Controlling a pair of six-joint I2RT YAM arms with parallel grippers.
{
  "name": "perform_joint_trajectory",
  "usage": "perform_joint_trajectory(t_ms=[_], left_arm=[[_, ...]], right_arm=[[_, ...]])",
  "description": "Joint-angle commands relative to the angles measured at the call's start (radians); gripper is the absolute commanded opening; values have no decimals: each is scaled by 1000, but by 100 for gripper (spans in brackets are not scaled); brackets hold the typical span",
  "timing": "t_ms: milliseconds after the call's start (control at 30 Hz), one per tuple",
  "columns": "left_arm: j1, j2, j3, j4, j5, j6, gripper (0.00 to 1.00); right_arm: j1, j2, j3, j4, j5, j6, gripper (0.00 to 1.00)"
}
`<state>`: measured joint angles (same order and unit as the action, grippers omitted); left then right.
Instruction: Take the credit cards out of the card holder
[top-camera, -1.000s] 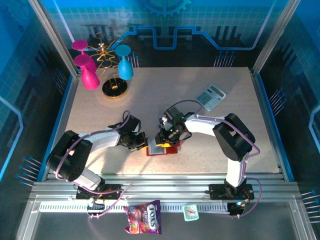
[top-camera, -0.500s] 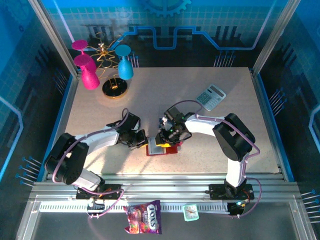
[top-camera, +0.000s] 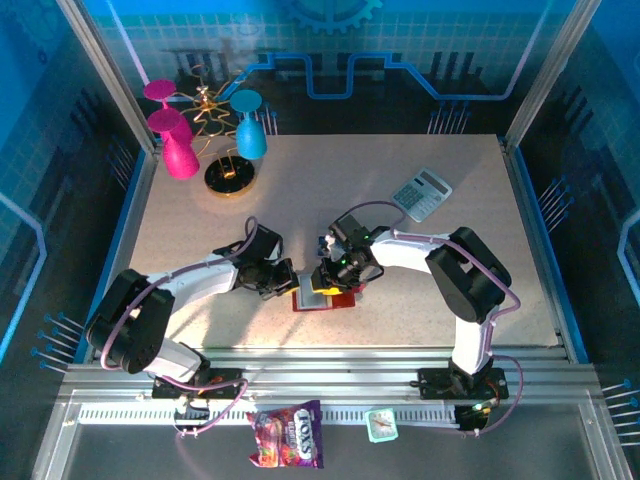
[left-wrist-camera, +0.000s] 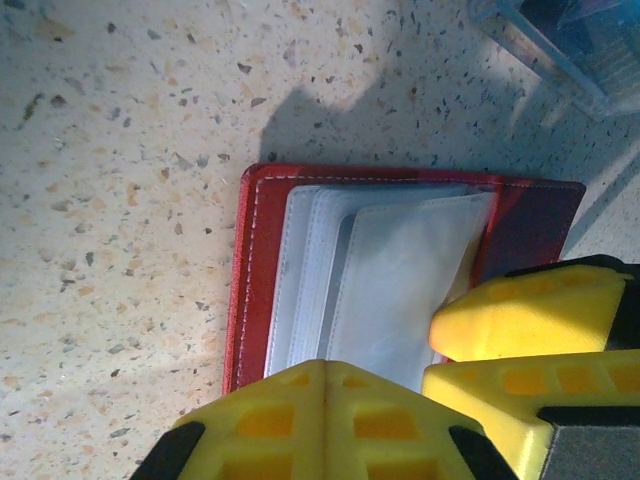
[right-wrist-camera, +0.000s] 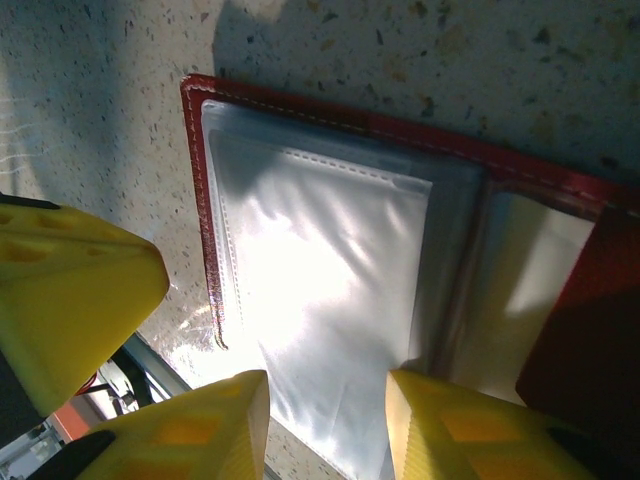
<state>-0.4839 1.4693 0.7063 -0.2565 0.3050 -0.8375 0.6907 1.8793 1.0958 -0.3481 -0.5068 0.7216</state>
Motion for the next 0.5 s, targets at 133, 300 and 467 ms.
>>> perform_joint_trajectory(t_ms=[133,300,467], left_arm=[[-18,4,27,18,27,-24,4],[-22,14,23,48,42,-46,8],[-24,21,13,82,57,-75,13]], right_arm=[[-14,-29,-33,7,-17,0,37],[-21,-37,-49,32,-30,9,37],[-31,-42,-69,73,-52,21,36]])
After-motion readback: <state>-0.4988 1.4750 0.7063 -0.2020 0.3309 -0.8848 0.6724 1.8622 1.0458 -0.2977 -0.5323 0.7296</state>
